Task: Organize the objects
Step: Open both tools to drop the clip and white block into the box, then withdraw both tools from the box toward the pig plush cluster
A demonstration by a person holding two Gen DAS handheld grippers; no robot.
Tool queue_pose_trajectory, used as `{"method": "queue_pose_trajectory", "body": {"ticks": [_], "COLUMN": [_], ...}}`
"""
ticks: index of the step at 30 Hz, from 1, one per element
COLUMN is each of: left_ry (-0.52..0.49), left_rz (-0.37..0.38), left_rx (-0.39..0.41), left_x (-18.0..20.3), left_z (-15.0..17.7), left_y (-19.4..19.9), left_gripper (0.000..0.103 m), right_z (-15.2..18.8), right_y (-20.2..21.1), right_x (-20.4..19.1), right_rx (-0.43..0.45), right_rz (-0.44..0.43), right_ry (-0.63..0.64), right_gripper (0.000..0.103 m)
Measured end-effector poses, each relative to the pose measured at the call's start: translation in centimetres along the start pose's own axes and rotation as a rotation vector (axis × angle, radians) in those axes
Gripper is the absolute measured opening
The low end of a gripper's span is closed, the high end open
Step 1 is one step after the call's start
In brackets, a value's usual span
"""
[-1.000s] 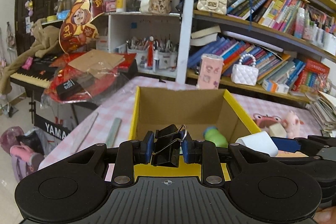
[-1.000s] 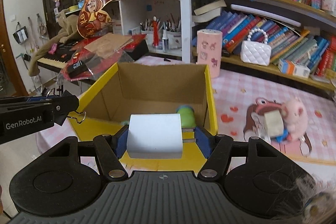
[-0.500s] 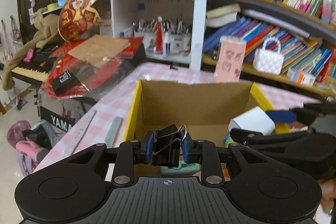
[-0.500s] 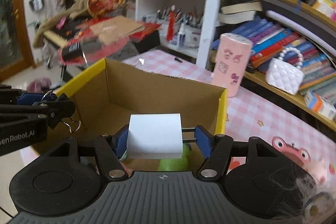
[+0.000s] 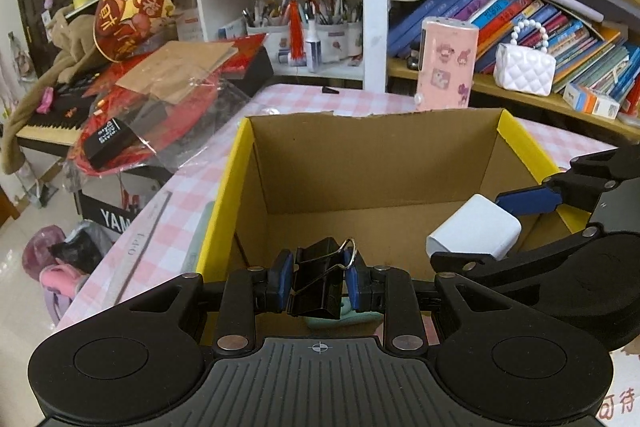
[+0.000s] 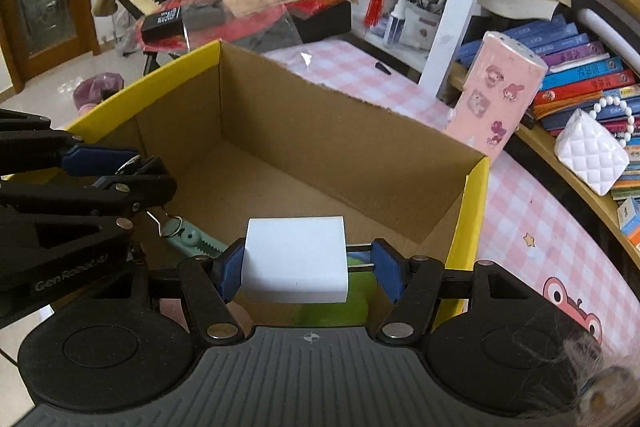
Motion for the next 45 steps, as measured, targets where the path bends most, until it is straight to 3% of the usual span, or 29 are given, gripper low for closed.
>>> {"method": "queue_pose_trajectory", "body": {"ticks": [7,11,18,24,31,45], "left_ry": [-0.007,-0.011,0.037,0.024,0.051,0.056], "left_rz": [-0.006,-0.013,0.021,0.004,-0.003,0.016], "left_rx": [0.013,0.057,0.156,0.231,0.201,0.091], "left_x": [0.1,-0.1,-0.8,-1.7,-2.7,-2.7], "left_z": [0.0,-0.4,-1.1,-0.1,4.0,12.3], "left_y": [0.2,1.5,5.5,9.7,12.8,16.2], "left_gripper": [0.031,0.055,0.057,0.066,0.069,0.074], "right_z": [-0.1,-0.1,-0.4,0.6,4.1,12.9], "right_y": [0.2,1.1,5.1,9.1,12.5,16.0], "right_x": [0.2,0.8,1.5,1.5,-1.1,-8.0], "right_rx": [0.014,0.045,0.146,0.208,0.204,0.075], "right_rz": [0.013,0.073,0.099,0.137,0.16,0.158], "right_ry": [-0.023,-0.034,-0.133,-0.244,-0.315,-0.338], "right_gripper": [0.061,0.066,0.066,0.066,0.066,0.066]}}
Point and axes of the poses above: each gripper's, at about its wrist camera, not at the fingertips, and y roughly against the way its jaws point, x to its right, z to its underside, the point moved 7 cm from there along -y, roughly the way its jaws point, and after that the axes turned 8 degrees about z, right-handed, at the moved point
